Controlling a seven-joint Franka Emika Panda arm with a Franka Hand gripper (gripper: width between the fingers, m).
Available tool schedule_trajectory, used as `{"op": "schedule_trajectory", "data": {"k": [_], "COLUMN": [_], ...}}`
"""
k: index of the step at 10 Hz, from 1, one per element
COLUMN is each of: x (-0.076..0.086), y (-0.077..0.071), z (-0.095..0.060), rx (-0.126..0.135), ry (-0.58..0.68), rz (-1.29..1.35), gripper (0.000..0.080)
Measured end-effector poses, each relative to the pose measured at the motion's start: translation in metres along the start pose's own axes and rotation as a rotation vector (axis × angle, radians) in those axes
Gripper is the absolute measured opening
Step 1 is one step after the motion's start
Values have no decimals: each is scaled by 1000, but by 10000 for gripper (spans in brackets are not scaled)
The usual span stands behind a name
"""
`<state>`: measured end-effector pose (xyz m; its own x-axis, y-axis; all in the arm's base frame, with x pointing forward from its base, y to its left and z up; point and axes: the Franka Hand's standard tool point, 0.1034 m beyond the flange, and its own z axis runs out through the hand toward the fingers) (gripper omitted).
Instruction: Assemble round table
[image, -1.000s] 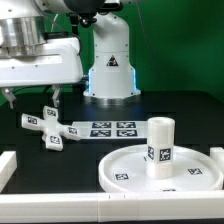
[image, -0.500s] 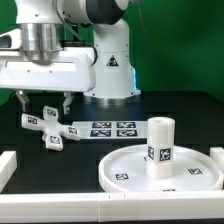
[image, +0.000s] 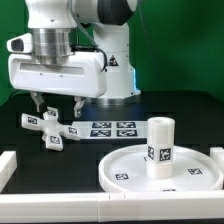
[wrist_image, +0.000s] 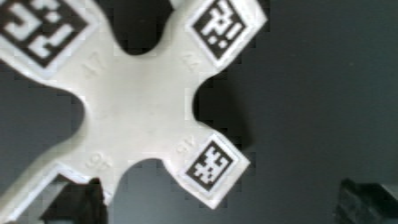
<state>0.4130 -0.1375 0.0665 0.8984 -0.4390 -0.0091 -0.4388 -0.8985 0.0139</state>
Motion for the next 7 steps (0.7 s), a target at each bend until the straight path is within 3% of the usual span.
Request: {"op": "schedule_trajectory", "data": {"k": [5, 7], "x": [-6, -9], "y": [2, 14], "z": [2, 5], "rx": [-2, -4], "ry": [-23, -10], "rz": [-1, -37], "gripper": [649, 649]}}
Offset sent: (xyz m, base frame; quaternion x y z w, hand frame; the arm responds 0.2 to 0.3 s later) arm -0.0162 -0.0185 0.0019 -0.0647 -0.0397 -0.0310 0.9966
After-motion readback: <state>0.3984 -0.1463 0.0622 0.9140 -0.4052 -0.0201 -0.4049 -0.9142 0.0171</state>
